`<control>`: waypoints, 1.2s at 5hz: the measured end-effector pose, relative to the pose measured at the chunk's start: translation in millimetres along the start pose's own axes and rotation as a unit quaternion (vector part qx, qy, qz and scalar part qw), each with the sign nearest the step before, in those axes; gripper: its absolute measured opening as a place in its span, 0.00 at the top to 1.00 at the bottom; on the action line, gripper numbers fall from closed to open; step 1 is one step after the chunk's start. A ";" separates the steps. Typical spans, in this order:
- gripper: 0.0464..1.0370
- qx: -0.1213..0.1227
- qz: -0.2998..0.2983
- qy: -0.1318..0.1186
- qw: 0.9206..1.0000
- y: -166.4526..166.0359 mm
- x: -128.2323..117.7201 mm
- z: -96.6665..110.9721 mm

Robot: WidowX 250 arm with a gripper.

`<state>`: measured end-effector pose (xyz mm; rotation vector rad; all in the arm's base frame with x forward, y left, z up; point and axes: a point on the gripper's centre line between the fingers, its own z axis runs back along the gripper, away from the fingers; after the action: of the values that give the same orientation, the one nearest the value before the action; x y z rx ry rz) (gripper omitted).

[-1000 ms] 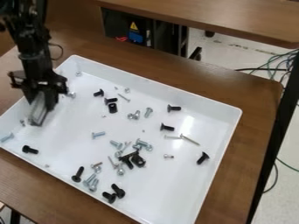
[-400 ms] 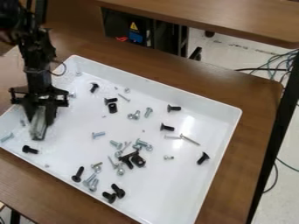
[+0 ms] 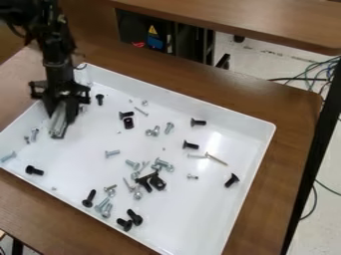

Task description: Sweep into pile

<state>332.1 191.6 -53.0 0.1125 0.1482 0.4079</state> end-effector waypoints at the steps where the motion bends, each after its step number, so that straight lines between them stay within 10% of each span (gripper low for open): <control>1: 0.68 0.009 -0.090 -0.026 0.996 -14.9 20.0 5.9; 3: 0.68 -0.025 -0.266 -0.077 0.961 -77.6 3.7 8.9; 6: 0.68 -0.017 -0.382 -0.048 0.923 -201.2 -69.8 14.9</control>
<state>348.9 -21.2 -57.8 0.0340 0.0789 -0.3769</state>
